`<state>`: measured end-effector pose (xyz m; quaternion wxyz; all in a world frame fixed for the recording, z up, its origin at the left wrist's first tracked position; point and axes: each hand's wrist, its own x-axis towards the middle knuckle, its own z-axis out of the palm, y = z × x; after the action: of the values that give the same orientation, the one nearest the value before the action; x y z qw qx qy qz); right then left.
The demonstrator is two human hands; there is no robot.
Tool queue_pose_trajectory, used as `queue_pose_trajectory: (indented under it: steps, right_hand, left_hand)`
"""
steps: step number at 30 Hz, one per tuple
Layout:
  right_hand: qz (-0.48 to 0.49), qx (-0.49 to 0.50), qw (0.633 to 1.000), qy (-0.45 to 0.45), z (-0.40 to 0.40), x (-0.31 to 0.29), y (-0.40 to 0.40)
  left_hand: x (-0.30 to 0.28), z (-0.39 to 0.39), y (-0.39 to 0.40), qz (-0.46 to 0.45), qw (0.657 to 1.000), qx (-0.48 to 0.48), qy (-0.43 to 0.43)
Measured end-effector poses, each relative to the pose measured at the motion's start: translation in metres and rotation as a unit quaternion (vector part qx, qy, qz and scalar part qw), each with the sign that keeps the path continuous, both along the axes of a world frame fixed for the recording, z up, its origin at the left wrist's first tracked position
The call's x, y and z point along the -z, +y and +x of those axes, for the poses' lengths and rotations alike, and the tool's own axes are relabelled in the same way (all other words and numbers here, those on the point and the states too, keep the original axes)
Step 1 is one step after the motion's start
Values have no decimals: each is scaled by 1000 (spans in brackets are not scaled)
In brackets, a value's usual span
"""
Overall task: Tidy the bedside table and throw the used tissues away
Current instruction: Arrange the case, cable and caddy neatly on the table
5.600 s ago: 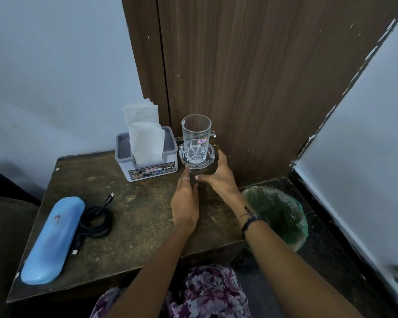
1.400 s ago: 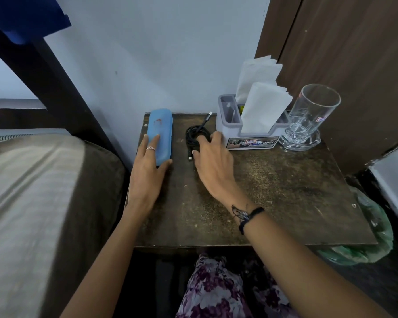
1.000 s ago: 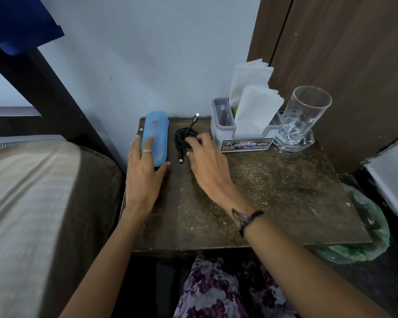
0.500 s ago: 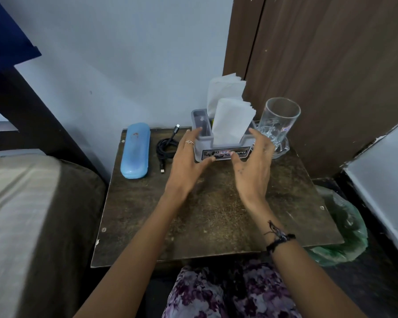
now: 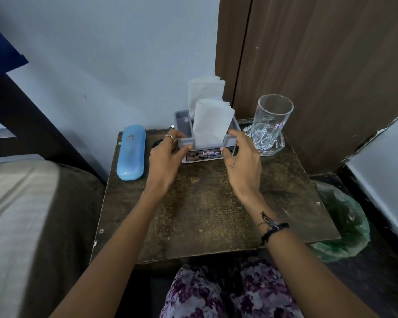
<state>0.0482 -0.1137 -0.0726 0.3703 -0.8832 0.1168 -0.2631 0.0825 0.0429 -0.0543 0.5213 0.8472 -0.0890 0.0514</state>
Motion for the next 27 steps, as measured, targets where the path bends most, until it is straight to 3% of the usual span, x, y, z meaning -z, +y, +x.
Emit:
queue_pose_trajectory:
  steps: [5,11,14,17,20,24,27]
  right_hand:
    - [-19,-8,1000,7,-3,-5,-5]
    - [25,83,993,-83,-22,-2,-33]
    - [140,189,967,-102,-26,8,-57]
    - [248,243,937,-41,-19,11,-76]
    - [267,236,934,20,-6,14,-91]
    - [221,233,941,105,4,13,-104]
    - [160,219,956,111,2,16,-106]
  left_hand:
    - [-2,-1,-4,24,999,16,17]
    - [-8,-46,-29,62,989,-87,-106]
    - [4,-73,-59,116,988,35,-93]
    - [21,-72,-94,160,974,152,-49]
    - [27,-60,-130,144,974,173,10]
    - [30,-48,-160,136,977,154,51]
    - [37,-45,-167,171,974,150,17]
